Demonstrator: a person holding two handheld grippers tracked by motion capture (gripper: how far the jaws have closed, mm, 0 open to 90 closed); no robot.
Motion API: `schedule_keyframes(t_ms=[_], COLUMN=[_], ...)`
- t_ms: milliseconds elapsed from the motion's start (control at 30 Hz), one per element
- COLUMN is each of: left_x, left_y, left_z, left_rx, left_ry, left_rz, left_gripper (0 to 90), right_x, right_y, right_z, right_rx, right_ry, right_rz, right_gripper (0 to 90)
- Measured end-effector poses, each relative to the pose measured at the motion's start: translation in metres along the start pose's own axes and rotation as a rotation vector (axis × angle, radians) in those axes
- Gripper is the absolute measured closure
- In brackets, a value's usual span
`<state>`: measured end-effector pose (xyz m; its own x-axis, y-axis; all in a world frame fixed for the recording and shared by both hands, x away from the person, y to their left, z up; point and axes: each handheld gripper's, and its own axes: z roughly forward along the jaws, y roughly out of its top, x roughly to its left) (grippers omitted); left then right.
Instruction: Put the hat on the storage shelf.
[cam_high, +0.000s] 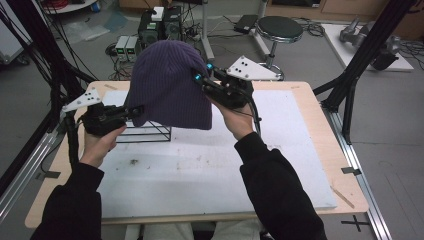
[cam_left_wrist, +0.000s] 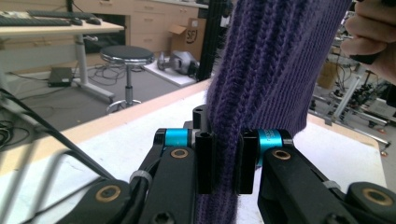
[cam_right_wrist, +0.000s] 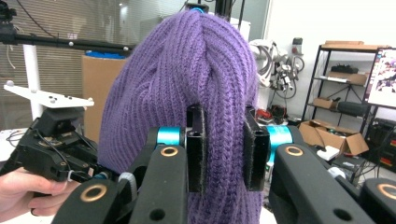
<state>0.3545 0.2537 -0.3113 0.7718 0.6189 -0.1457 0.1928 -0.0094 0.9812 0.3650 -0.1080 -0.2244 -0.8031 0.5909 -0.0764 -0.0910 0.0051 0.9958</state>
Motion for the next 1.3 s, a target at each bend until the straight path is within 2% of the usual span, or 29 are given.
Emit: schedule_keyframes(t_ms=[167, 333, 467, 633, 800, 1033, 1100, 1167, 1300], left_x=[0.006, 0.01, 0.018, 0.029, 0.035, 0.038, 0.039, 0.041, 0.046], left_y=[0.016, 0.027, 0.029, 0.03, 0.03, 0.03, 0.028, 0.026, 0.019], left_z=[-0.009, -0.012, -0.014, -0.02, -0.027, -0.035, -0.037, -0.039, -0.042], left_rx=[-0.02, -0.007, 0.002, -0.018, -0.063, -0.067, -0.074, -0.084, -0.085], left_ry=[0.003, 0.01, 0.04, 0.084, 0.144, 0.199, 0.221, 0.243, 0.263], left_rz=[0.009, 0.031, 0.034, 0.019, 0.017, 0.035, 0.045, 0.048, 0.03], left_gripper=[82.4, 82.4, 82.5, 82.5, 82.4, 82.4, 82.4, 82.3, 82.1], right_x=[0.0, -0.002, -0.002, 0.001, 0.005, 0.01, 0.012, 0.017, 0.019], right_y=[0.01, 0.018, 0.02, 0.019, 0.017, 0.015, 0.014, 0.01, 0.006], right_z=[0.012, 0.022, 0.032, 0.047, 0.06, 0.072, 0.076, 0.083, 0.089], right_rx=[-0.016, -0.03, -0.031, -0.016, -0.005, -0.008, -0.011, -0.013, -0.009], right_ry=[-0.006, -0.02, -0.025, -0.033, -0.055, -0.069, -0.073, -0.084, -0.081], right_rz=[-0.009, -0.014, -0.013, -0.023, -0.05, -0.07, -0.087, -0.137, -0.14], right_gripper=[75.8, 75.8, 75.7, 75.7, 75.8, 75.7, 75.6, 75.5, 75.5])
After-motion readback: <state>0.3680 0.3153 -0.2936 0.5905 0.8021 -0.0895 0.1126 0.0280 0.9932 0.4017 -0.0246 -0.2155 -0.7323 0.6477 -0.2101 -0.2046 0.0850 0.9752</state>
